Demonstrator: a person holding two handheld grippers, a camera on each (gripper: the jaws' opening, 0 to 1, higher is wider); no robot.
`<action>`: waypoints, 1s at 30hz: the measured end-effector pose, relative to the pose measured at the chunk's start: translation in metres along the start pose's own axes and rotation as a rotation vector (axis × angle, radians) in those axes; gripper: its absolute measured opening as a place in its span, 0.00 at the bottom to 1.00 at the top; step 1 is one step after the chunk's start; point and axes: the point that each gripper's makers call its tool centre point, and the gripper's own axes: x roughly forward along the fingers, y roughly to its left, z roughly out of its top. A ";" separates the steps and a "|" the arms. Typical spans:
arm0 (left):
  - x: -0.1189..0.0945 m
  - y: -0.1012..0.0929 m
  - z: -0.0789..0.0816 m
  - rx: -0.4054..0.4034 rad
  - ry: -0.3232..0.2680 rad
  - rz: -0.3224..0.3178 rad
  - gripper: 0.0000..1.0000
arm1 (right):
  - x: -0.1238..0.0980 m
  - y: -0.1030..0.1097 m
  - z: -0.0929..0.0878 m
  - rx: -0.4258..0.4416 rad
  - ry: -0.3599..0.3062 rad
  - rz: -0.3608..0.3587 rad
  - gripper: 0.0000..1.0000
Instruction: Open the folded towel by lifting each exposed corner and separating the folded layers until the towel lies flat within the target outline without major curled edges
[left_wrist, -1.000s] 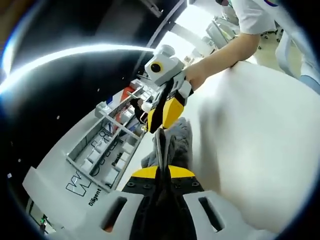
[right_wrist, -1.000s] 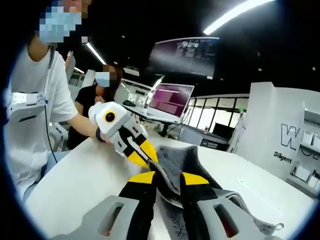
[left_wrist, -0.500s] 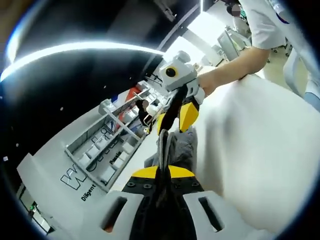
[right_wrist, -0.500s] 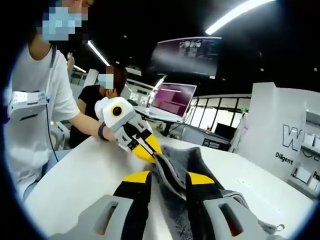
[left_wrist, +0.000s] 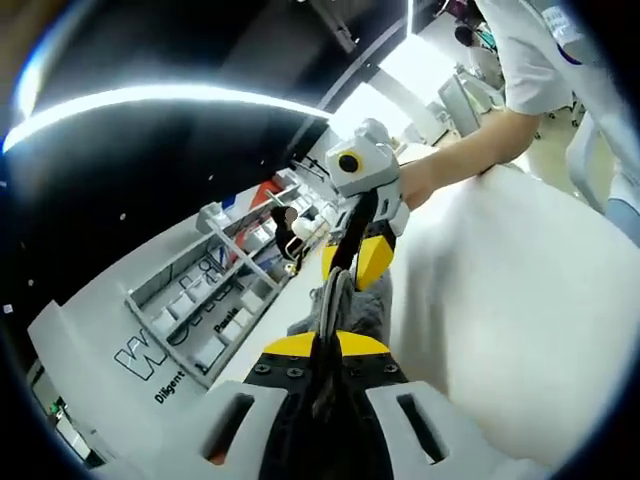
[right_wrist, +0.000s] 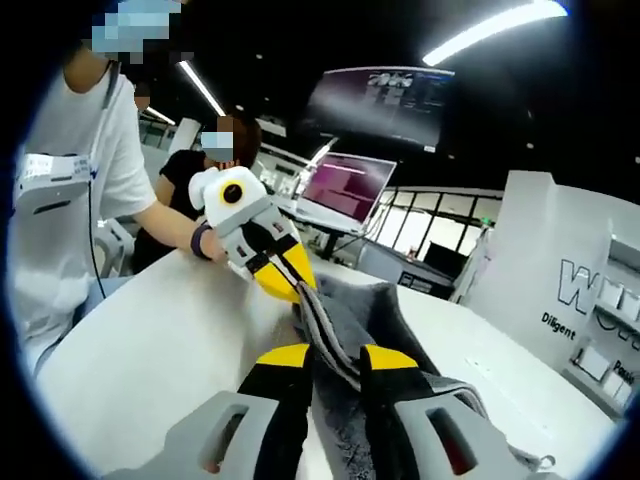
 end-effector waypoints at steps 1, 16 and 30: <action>0.000 0.000 0.000 -0.001 0.000 0.000 0.05 | 0.000 0.000 0.000 -0.002 0.002 0.000 0.11; 0.001 -0.004 0.001 -0.040 -0.010 -0.018 0.17 | 0.001 0.004 0.002 -0.009 -0.010 0.020 0.02; 0.001 -0.014 0.014 -0.023 -0.071 -0.053 0.23 | 0.005 0.025 0.008 -0.023 -0.030 0.111 0.02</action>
